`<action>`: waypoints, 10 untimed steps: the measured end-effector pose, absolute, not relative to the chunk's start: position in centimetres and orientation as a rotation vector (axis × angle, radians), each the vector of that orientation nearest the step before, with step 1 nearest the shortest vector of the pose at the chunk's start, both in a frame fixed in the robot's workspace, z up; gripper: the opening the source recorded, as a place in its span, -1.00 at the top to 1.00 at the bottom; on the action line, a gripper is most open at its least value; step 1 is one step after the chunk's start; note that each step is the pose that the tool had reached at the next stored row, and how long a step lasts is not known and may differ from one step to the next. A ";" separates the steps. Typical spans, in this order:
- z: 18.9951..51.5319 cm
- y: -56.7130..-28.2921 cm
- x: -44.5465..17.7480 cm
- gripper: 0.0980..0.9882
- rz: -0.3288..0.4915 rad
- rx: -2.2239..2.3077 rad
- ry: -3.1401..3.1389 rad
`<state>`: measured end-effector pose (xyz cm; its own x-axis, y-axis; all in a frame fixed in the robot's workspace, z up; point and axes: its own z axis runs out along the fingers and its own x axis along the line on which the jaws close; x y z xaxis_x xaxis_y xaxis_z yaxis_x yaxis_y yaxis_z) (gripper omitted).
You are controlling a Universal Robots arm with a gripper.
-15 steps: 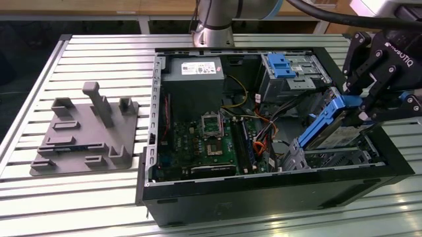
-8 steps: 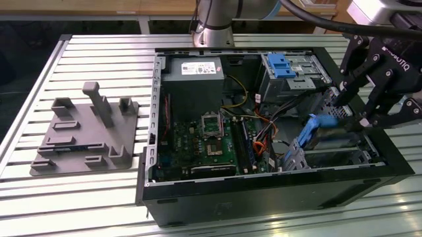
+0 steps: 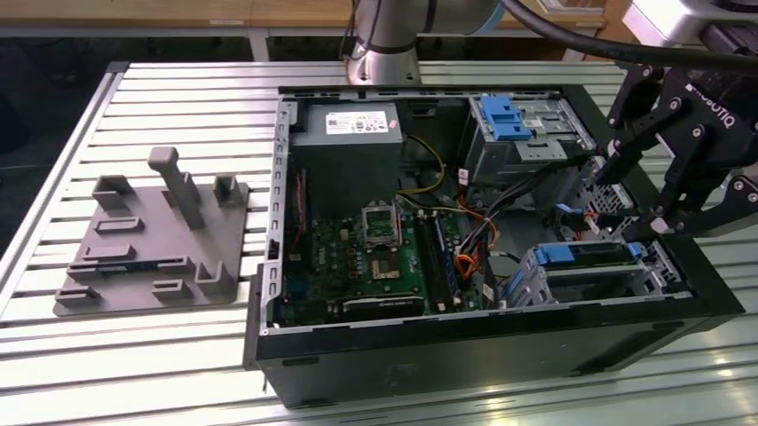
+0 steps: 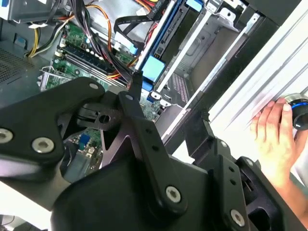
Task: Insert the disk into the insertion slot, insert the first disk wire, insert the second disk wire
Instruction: 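Insert the disk into the insertion slot, then insert the first disk wire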
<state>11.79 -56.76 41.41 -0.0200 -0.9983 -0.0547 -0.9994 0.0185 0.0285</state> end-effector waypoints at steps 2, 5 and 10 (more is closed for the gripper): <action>41.4 -56.8 11.8 -0.16 0.092 -2.186 2.228; 41.4 -56.8 11.8 -0.16 0.092 -2.186 2.228; 41.4 -56.8 11.8 -0.16 0.092 -2.186 2.228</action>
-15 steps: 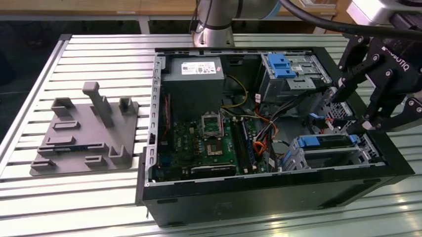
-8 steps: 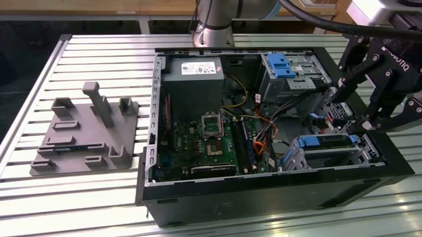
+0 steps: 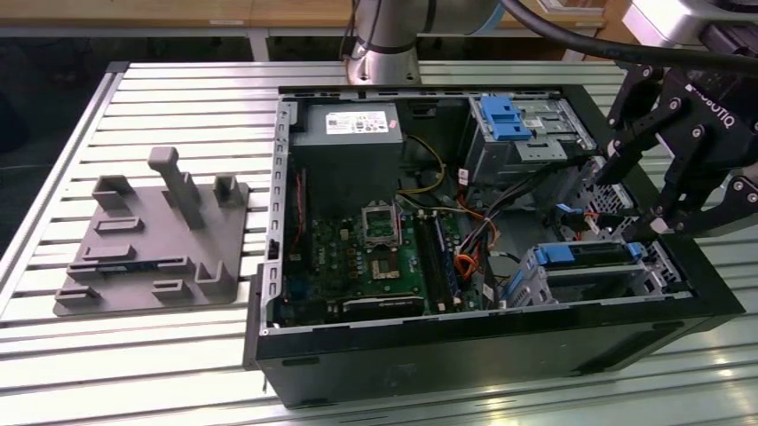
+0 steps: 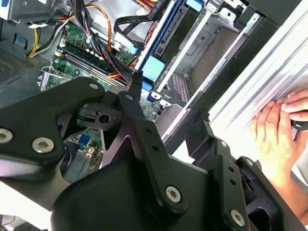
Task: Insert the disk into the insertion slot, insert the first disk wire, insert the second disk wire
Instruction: 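Insert the first disk wire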
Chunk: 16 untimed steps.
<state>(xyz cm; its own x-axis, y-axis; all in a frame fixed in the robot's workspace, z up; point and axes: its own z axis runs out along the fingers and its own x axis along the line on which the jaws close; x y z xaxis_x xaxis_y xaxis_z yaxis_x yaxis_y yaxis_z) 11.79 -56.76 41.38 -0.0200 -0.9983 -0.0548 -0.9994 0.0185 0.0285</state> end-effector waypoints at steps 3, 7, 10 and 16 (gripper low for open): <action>41.4 -56.8 11.8 -0.16 0.092 -2.186 2.228; 41.3 -56.4 11.9 -0.16 0.070 -2.199 2.243; 41.3 -56.2 12.0 -0.16 0.020 -2.224 2.270; 41.0 -55.7 12.7 -0.16 -0.046 -2.255 2.304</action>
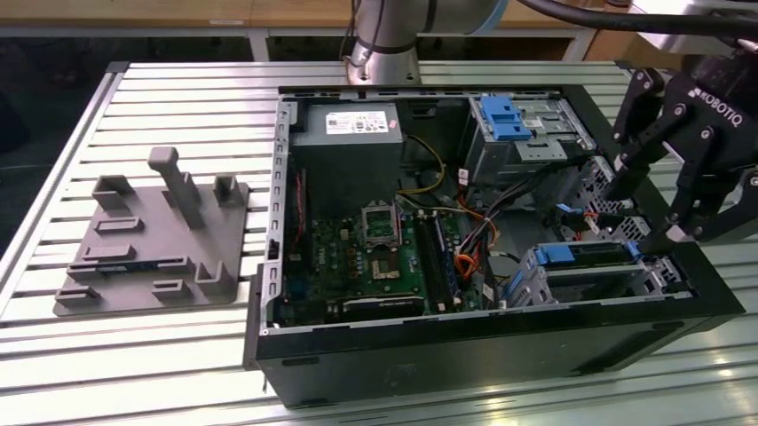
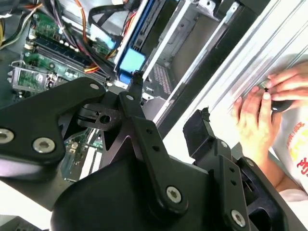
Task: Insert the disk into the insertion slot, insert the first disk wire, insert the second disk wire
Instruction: 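Insert the first disk wire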
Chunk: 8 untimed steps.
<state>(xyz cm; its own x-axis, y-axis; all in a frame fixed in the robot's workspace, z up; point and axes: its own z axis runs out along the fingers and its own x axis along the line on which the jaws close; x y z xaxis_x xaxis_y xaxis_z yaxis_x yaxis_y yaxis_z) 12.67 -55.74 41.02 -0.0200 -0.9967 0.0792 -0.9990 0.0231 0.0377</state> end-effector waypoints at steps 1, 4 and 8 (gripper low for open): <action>41.0 -55.7 13.1 -0.16 0.043 2.138 -2.185; 40.7 -55.6 14.4 -0.16 0.041 2.137 -2.184; 40.4 -55.0 15.8 -0.16 0.038 2.135 -2.181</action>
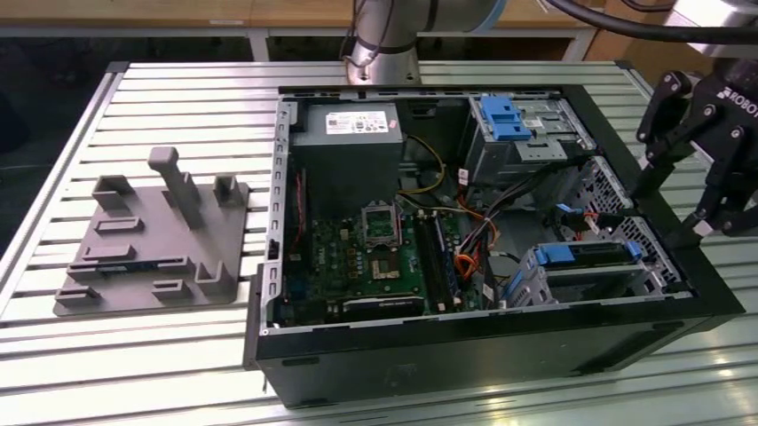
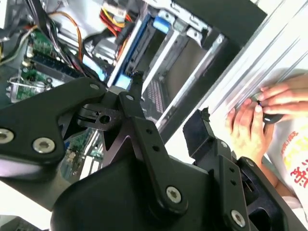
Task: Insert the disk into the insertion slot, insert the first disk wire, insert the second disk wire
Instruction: 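Insert the first disk wire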
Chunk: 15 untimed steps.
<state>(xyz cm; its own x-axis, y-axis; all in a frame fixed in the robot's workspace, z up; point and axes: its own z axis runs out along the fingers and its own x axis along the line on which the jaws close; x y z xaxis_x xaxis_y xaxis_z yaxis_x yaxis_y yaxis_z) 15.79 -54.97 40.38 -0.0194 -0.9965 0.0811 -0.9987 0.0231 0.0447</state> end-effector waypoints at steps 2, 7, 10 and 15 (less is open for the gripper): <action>40.2 -54.2 16.1 -0.16 0.038 2.135 -2.181; 39.5 -52.2 16.7 -0.16 0.038 2.134 -2.180; 38.9 -52.1 17.3 -0.16 0.035 2.133 -2.179; 38.1 -51.3 17.6 0.01 0.034 2.132 -2.178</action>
